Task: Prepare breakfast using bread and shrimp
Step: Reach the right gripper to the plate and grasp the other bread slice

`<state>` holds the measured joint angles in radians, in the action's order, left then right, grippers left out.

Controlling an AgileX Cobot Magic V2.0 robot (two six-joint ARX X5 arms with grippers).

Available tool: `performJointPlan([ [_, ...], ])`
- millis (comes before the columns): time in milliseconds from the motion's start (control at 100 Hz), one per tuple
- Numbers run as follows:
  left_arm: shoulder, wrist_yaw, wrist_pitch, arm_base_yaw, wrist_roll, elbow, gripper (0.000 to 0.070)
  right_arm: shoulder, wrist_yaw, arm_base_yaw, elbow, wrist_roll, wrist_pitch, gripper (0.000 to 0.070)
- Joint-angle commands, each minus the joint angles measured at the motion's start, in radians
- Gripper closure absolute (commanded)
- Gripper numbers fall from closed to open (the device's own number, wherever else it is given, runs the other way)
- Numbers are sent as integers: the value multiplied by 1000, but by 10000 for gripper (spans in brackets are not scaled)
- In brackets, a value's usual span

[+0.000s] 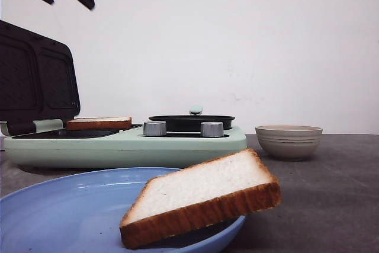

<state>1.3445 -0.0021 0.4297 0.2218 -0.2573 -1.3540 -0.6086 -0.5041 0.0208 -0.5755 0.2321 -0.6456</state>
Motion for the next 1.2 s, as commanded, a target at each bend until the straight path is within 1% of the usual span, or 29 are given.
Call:
performJointPlan([
  [0,-21,4,29,1,40,-26,110,-4,-20,2,-18,-4,1,278],
  [120,-78,37,80,1,71,-26,110,-4,-46,2,-18,-4,-1,278],
  [210,-116,72,104,-2,96,-25,110,-4,-47,2,-18,3,-4,278],
  [300,-148,75,145,-3,111,-24,115,-5,-47,2,-18,5,-11,278],
  [390,-178,96,171,-10,142,-8,115,-5,-49,2,-18,23,-18,278],
  [490,-228,134,148,-27,174,66,116,-5,-69,3,-18,46,-18,278],
  [630,-329,159,68,-44,230,228,115,-23,-123,6,-18,52,-37,278],
  [730,-425,169,15,-48,251,339,115,-52,-135,22,-18,53,-53,278],
  [800,-490,168,-12,-48,254,397,115,-81,-145,45,-17,67,-49,278],
  [900,-571,168,-17,-48,255,454,115,-135,-163,96,-17,101,-26,278],
  [1070,-690,168,0,-48,255,530,117,-256,-148,228,-10,128,36,277],
  [1110,-716,166,6,-48,260,547,130,-287,-141,263,-10,135,55,277],
  [1190,-759,159,48,-48,262,569,193,-348,-143,337,-10,143,104,277],
])
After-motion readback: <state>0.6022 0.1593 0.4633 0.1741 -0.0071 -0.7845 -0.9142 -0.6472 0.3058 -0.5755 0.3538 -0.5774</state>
